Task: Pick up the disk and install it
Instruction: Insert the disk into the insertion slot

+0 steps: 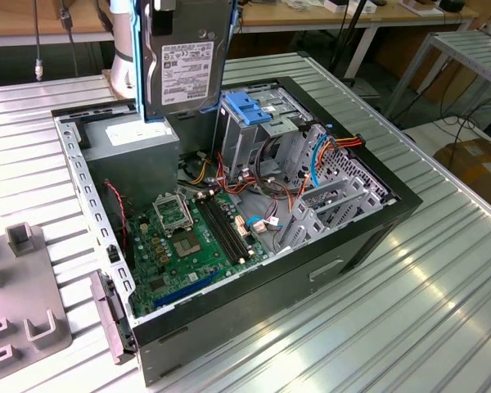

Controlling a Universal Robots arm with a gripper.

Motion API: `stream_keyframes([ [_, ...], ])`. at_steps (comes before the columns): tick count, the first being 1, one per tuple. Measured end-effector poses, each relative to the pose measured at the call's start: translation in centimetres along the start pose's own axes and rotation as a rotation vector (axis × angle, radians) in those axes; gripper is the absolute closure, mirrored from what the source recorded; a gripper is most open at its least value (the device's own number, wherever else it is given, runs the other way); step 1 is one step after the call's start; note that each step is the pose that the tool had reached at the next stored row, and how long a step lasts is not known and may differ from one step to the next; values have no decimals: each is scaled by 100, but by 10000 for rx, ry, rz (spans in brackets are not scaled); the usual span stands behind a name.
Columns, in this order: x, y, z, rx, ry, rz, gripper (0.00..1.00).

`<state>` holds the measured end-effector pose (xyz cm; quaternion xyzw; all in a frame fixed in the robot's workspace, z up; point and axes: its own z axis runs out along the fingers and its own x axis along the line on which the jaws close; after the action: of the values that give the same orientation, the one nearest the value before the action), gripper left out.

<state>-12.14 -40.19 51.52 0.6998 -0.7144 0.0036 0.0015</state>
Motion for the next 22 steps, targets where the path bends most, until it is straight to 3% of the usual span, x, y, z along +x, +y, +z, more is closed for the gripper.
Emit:
stream_keyframes([
  [4,163,-3,2,1,-1,0,63],
  [7,336,-7,2,-1,2,1,63],
  [14,608,-20,5,0,1,0,63],
  [22,621,-417,12,0,2,0,63],
])
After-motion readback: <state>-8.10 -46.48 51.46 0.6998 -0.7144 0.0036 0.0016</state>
